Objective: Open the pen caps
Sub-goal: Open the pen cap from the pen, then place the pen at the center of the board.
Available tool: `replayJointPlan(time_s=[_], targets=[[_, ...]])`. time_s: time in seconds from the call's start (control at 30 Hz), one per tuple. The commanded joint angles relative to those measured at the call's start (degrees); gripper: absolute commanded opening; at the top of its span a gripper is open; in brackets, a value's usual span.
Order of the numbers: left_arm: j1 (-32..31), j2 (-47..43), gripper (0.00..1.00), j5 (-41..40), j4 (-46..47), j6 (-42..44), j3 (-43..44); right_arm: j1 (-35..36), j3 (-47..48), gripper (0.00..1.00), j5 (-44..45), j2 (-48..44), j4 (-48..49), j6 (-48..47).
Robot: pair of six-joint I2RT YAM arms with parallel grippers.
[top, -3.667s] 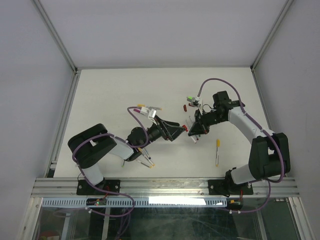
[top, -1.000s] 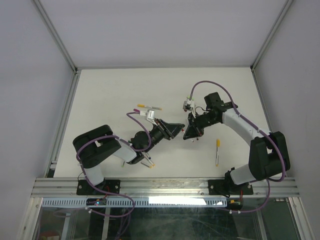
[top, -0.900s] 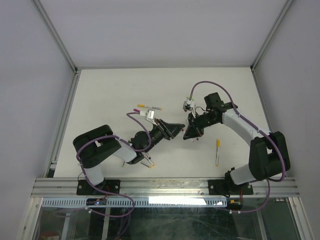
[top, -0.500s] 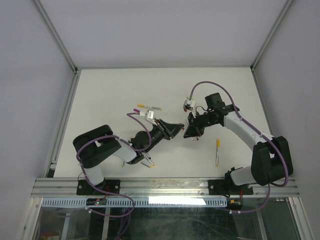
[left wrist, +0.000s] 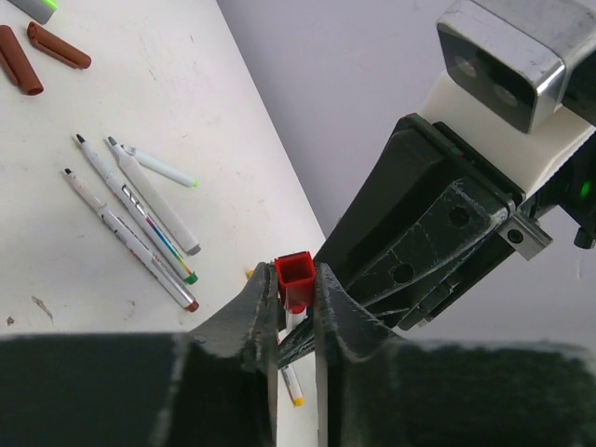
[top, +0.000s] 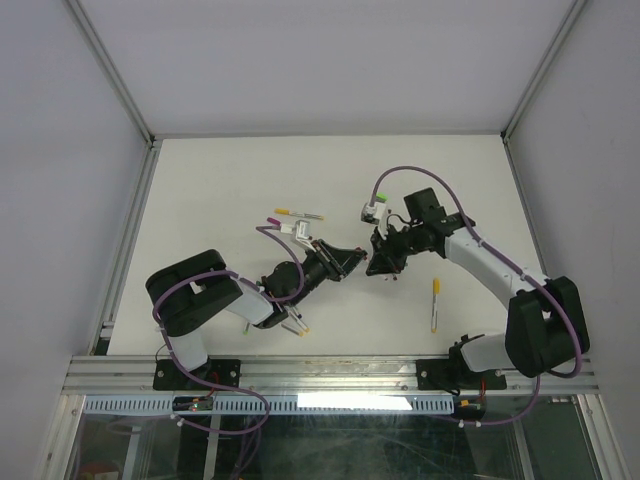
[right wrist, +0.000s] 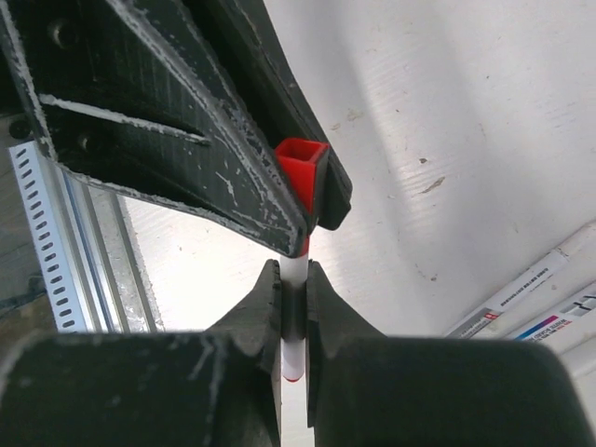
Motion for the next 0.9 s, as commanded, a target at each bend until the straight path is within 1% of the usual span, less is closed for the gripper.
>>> replayJointPlan(time_s=[0.0, 0.07, 0.23, 0.37, 0.47, 0.57, 0.7, 0.8, 0.87], targets=[[0.3, -1.8, 0.08, -1.4, 2.6, -0.1, 1.6, 1.8, -0.7, 0.0, 2.2, -2.6, 2.6, -0.2], [0.9, -2.9, 0.0, -2.2, 1.8, 0.0, 1.4, 2.6, -1.1, 0.0, 3.1, -2.9, 3.0, -0.5], [4.6, -6.3, 0.0, -7.1, -1.5, -0.7, 0.8, 4.3, -2.3, 0.0, 5.5, -4.0, 4.0, -0.7], [10.7, -8.9, 0.0, -12.6, -0.9, -3.7, -0.9, 4.5, -2.6, 0.0, 5.5, -3.9, 4.0, -0.2], [15.6, -11.1, 0.0, -15.5, 1.2, -4.8, -2.9, 4.4, -2.7, 0.0, 2.7, -3.4, 2.7, -0.2], [19.3, -14.8, 0.0, -15.4, -0.8, -4.5, -3.9, 4.4, -2.9, 0.0, 2.8, -2.9, 2.7, 0.7], [20.5, -19.7, 0.0, -15.5, -7.0, -0.4, -3.7, 4.5, -3.0, 0.0, 4.1, -2.6, 3.2, 1.8], [20.6, -23.6, 0.0, -12.5, -9.6, 3.3, -3.6, 4.4, -3.7, 0.0, 8.0, -1.4, 4.8, 4.1], [20.7, -25.6, 0.0, -8.8, -13.5, 5.9, -3.0, 4.4, -3.4, 0.0, 13.0, 1.1, 5.3, 6.0]])
